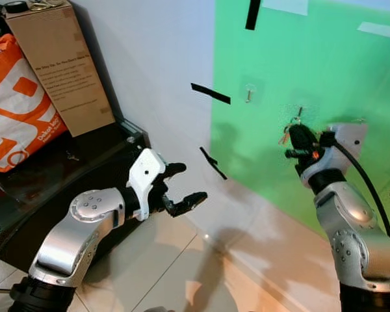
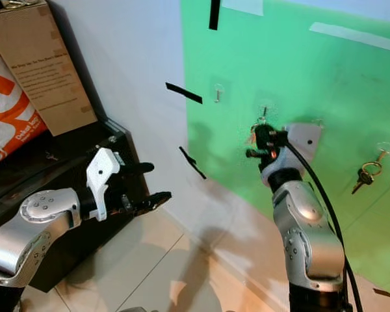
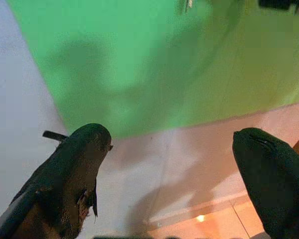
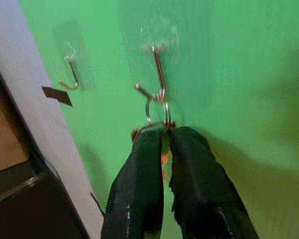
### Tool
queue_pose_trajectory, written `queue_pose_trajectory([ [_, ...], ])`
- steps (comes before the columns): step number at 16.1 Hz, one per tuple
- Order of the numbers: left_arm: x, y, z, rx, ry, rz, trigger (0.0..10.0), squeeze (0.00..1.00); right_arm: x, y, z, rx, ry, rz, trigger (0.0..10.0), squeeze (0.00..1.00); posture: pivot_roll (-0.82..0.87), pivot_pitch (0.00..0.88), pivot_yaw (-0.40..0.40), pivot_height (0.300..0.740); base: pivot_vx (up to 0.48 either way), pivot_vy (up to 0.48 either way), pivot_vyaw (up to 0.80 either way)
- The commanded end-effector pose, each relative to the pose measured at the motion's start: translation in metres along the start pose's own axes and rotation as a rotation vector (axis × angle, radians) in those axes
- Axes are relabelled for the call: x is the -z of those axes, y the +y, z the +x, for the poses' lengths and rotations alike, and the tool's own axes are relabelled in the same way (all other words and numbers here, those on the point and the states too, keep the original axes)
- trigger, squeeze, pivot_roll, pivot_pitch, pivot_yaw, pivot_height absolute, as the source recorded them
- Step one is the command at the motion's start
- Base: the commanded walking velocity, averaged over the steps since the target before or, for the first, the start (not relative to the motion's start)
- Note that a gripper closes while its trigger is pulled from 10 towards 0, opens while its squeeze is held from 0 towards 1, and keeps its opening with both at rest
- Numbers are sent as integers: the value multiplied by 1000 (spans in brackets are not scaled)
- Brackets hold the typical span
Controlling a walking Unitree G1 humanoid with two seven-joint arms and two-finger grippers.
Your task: Hang keys on a hook
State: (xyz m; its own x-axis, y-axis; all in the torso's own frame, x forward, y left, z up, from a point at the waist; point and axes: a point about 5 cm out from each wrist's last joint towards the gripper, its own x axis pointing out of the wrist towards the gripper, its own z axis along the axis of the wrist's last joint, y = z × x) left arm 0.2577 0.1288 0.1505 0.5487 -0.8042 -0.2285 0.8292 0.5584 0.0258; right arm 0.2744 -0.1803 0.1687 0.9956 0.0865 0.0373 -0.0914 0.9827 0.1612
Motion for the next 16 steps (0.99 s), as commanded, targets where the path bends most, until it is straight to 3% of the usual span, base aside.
queue_pose_trajectory([
  [1,-6,2,-1,-9,-26,5,10000,0,-2,1,-1,-35,-29,30,10000,1000,-42,0,80,740,0,0,0],
  [4,-7,5,-1,-62,-56,-7,10000,0,0,0,-6,-23,-57,36,10000,1000,-47,0,83,740,0,0,0],
  [6,1,17,-1,-229,-15,14,10000,0,14,-2,-8,9,6,53,10000,1000,-49,0,82,740,0,0,0],
  [8,4,27,-6,-374,-36,11,10000,0,30,8,-12,-63,80,21,10000,1000,-48,0,79,740,0,0,0],
  [11,13,40,-18,-602,-20,16,10000,0,51,20,-18,-111,166,4,10000,1000,-49,0,81,740,0,0,785],
  [16,19,42,-22,-701,-5,51,10000,0,67,19,-12,-45,199,-42,10000,1000,-44,0,75,740,0,0,776],
])
